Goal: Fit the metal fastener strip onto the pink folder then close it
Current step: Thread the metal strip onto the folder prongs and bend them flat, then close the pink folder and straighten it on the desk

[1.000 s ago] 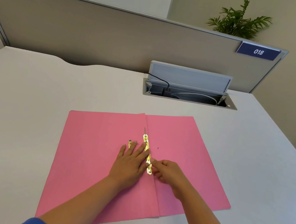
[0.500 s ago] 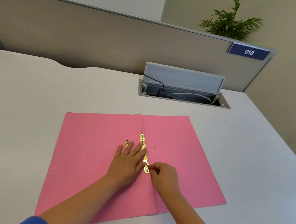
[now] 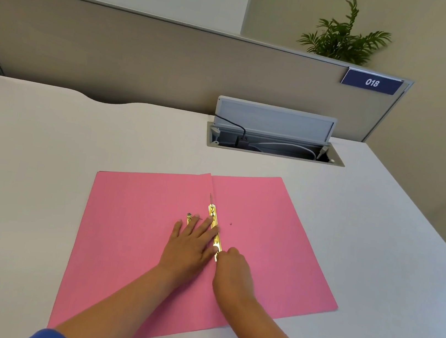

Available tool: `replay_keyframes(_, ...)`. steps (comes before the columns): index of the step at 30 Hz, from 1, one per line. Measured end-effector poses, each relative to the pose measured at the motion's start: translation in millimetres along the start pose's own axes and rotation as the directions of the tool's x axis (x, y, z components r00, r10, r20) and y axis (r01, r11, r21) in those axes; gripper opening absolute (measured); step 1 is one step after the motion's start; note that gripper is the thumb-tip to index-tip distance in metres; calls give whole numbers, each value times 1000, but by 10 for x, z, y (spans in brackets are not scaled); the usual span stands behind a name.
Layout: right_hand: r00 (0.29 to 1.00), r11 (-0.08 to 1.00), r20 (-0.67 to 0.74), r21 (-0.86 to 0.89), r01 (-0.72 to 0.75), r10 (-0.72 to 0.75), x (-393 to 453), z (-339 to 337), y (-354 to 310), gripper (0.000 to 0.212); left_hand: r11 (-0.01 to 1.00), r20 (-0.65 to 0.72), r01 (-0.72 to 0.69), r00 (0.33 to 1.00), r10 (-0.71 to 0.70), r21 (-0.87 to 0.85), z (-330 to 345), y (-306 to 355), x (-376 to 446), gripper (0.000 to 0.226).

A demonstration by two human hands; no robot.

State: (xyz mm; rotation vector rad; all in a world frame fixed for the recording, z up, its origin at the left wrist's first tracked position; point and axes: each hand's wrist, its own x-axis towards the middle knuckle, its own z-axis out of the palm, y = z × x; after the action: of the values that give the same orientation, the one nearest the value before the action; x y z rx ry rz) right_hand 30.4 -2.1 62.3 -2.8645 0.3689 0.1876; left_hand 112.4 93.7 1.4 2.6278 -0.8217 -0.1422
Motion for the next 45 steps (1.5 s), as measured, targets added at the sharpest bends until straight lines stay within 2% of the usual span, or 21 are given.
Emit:
replay_keyframes(2,985,990,-156,-132,57,-78,-66,-9,-62,19,1000,5,2,1000,-2,3,-2,-2,7,48)
replay_keyframes(4,974,963,-169,-250,104,-149,-138,14,-125,35,1000,8,3,1000,-3,2,-3,-1,13,48)
replay_keyframes(6,967,959,-201,-266,100,-157,-156,118,-119,42,1000,7,2,1000,-2,-2,-1,2,12,48)
replay_keyframes(8,962,934,-200,-341,109,-186,-206,165,-93,33,1000,5,3,1000,-3,-2,0,7,10,48)
replay_keyframes(10,940,910,-244,-393,128,-237,-221,214,-37,7,1000,3,3,1000,-3,0,0,5,9,48)
replay_keyframes(12,942,909,-231,-392,139,-244,-248,263,31,9,1000,2,4,1000,-4,4,3,3,5,48)
replay_keyframes(13,944,914,-223,-379,144,-242,-253,272,62,11,1000,1,4,1000,-4,4,5,1,3,49)
replay_keyframes(15,952,924,-199,-351,153,-234,-269,281,109,34,1000,-1,4,1000,-4,7,8,-2,-1,49)
replay_keyframes(16,950,934,-210,-321,155,-230,-264,284,139,39,1000,-2,4,1000,-4,10,10,-2,-3,49)
replay_keyframes(21,940,965,-239,-153,214,-246,-313,303,325,46,1000,-8,-12,1000,12,3,6,-6,-21,50)
replay_keyframes(24,934,972,-274,-1,236,-227,-359,296,409,37,991,-52,-29,998,22,-133,-59,9,-50,50)
replay_keyframes(27,948,973,-250,77,220,-194,-347,331,426,45,947,-216,-20,975,-52,-321,-195,42,-139,46)
replay_keyframes(30,955,966,-235,139,219,-183,-328,356,439,48,935,-388,78,895,-218,-345,-349,-48,-254,44)
replay_keyframes(32,954,963,-241,154,220,-179,-315,367,456,47,904,-415,273,818,-398,-330,-455,-196,-343,48)
replay_keyframes(34,951,961,-251,159,225,-181,-300,382,471,47,781,-359,544,694,-624,-307,-568,-374,-447,56)
replay_keyframes(36,948,963,-265,152,223,-178,-282,408,487,46,634,-272,715,573,-773,-295,-666,-516,-544,63)
replay_keyframes(39,941,962,-282,143,234,-187,-284,443,506,45,541,-215,790,498,-840,-287,-728,-615,-646,65)
replay_keyframes(43,937,960,-286,134,244,-198,-276,457,513,44,428,-174,800,392,-903,-421,-847,-769,-668,59)
replay_keyframes(45,940,962,-280,130,241,-198,-268,462,527,44,385,-125,790,373,-920,-478,-906,-865,-671,55)
